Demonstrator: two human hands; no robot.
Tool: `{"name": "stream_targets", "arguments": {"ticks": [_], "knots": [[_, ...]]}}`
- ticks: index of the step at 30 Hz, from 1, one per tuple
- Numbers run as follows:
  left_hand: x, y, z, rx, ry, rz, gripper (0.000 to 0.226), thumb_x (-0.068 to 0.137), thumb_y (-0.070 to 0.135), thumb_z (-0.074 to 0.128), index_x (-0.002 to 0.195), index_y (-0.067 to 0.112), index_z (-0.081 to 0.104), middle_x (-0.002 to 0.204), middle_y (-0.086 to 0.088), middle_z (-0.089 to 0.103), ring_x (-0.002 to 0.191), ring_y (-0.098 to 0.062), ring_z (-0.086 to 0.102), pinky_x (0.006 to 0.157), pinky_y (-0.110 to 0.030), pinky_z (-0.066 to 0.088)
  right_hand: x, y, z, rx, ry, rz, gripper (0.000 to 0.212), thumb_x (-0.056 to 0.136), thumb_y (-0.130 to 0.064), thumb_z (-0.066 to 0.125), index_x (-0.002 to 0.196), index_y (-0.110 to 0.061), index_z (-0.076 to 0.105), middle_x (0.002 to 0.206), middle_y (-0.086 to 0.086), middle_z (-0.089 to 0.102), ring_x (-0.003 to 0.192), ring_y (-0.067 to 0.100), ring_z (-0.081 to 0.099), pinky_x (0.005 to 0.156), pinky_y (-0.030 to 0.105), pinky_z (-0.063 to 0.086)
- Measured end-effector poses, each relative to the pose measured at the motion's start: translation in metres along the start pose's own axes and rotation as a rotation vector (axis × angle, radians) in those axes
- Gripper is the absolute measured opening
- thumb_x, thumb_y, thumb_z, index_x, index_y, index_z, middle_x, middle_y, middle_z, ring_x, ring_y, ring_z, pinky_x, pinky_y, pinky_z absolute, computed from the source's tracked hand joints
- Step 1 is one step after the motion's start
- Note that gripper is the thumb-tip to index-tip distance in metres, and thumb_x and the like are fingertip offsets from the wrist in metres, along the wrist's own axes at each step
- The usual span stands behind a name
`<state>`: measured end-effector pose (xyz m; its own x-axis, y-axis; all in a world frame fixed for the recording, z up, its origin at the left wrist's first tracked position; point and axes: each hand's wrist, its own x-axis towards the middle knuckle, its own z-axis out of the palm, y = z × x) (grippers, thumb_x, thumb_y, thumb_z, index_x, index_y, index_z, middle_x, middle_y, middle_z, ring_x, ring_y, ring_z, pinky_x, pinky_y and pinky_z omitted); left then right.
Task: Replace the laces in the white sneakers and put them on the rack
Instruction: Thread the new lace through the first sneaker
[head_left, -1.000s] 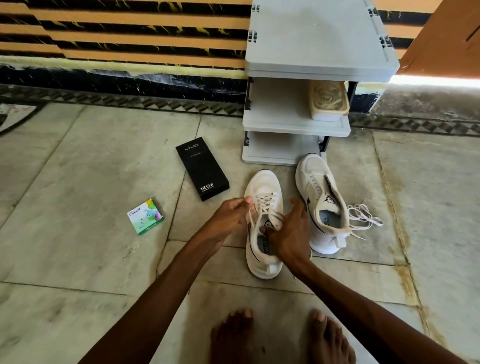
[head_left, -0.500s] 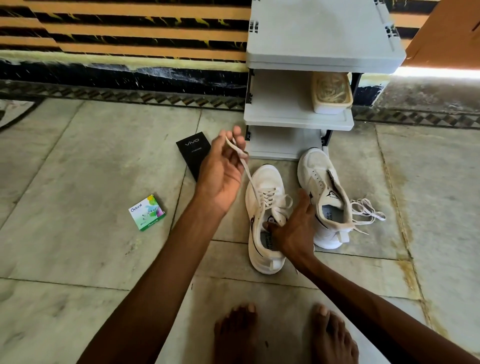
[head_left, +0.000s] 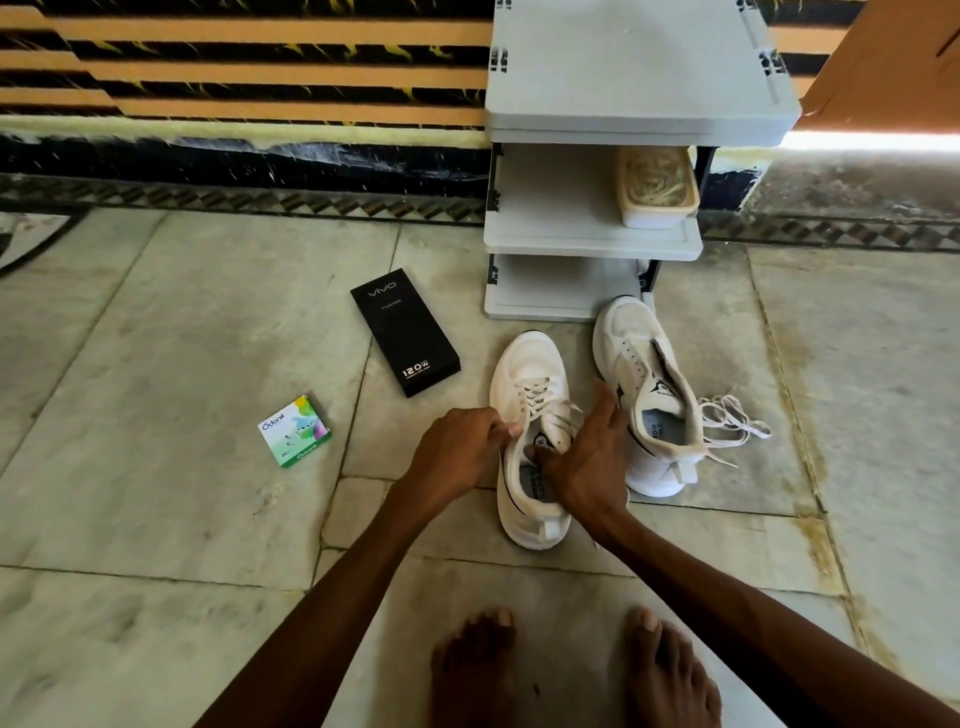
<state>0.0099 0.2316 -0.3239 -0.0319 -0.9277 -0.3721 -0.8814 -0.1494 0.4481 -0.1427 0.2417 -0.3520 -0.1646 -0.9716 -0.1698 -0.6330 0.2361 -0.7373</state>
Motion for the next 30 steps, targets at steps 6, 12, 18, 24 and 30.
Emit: {"name": "stream_targets", "arguments": {"ticks": [6,12,18,24,30], "knots": [[-0.018,0.013,-0.058,-0.85,-0.157,0.017,0.036,0.1,0.04,0.044,0.084,0.012,0.06,0.081,0.014,0.068,0.083,-0.006,0.057,0.071,-0.019,0.043,-0.003,-0.001,-0.003,-0.023,0.013,0.013,0.114,0.065,-0.024,0.089,0.151,-0.011,0.015,0.152,0.015,0.025,0.137,0.03,0.033,0.103,0.03,0.033],[-0.029,0.029,-0.099,-1.556,-0.235,0.248,0.045,0.104,0.034,0.034,0.065,0.017,0.051,0.055,0.011,0.04,0.045,0.0,0.034,0.046,-0.01,0.035,-0.003,-0.004,-0.003,-0.058,0.012,0.017,0.114,0.067,-0.025,0.088,0.151,-0.011,0.013,0.152,0.016,0.023,0.138,0.031,0.032,0.106,0.033,0.033],[-0.028,0.033,-0.092,-1.412,-0.112,0.185,0.037,0.102,0.036,0.042,0.074,0.02,0.059,0.061,0.008,0.042,0.052,-0.002,0.033,0.049,-0.013,0.033,-0.004,-0.005,-0.007,-0.056,-0.005,0.027,0.112,0.067,-0.026,0.088,0.15,-0.012,0.015,0.15,0.015,0.025,0.135,0.032,0.035,0.105,0.034,0.035],[-0.019,0.015,-0.09,-0.733,0.149,0.097,0.017,0.097,0.024,0.057,0.098,0.023,0.074,0.092,0.006,0.072,0.079,-0.008,0.061,0.071,-0.013,0.048,-0.006,-0.005,-0.015,-0.087,0.017,-0.166,0.055,0.076,-0.029,0.079,0.123,-0.02,0.052,0.124,-0.001,0.047,0.108,0.018,0.053,0.083,0.027,0.045],[-0.015,0.012,-0.053,-0.996,0.124,-0.131,0.01,0.091,0.018,0.066,0.097,0.012,0.071,0.079,0.004,0.073,0.072,-0.006,0.066,0.062,-0.019,0.052,0.001,-0.032,-0.034,0.234,-0.144,-0.31,0.014,0.09,-0.016,0.069,0.088,-0.03,0.067,0.084,-0.014,0.07,0.078,0.001,0.065,0.069,0.018,0.052]]}}
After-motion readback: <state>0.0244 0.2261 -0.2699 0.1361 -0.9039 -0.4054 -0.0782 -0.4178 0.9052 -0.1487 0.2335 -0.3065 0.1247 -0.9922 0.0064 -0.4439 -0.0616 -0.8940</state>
